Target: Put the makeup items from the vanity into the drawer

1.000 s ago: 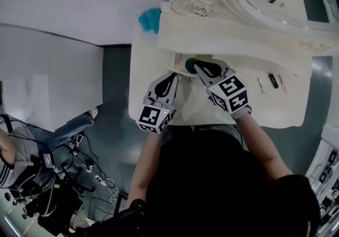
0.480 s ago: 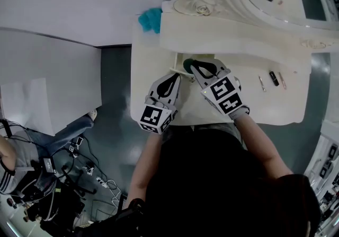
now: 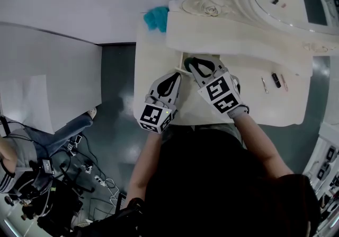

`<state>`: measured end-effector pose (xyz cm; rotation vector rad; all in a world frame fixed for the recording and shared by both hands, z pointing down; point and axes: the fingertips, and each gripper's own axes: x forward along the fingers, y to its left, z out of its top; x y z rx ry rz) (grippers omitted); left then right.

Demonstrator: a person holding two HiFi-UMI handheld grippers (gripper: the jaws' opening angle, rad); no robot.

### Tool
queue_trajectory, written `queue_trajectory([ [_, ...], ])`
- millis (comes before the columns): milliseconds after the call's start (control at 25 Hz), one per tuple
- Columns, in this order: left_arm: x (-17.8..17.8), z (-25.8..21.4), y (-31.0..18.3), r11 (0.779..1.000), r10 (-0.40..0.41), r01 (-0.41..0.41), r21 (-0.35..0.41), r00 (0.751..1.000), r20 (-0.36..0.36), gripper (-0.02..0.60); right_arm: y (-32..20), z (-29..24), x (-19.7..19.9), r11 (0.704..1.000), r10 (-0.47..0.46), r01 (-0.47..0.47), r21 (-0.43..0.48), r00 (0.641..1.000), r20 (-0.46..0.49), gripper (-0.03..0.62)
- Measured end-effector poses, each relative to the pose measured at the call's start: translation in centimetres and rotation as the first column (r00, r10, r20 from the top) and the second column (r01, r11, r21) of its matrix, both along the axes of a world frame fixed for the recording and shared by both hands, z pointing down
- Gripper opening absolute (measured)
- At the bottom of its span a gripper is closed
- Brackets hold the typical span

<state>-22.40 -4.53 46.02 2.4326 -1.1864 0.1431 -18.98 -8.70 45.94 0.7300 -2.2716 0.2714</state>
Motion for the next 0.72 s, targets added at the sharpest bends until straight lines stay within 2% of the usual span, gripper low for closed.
queue_trajectory([
  [720, -0.3, 0.0, 0.4, 1.0, 0.004, -0.004, 0.002, 1.0, -0.011, 0.012, 0.2, -0.8, -1.2, 0.998, -0.03, 0.029, 0.049, 0.999, 0.015, 0.046],
])
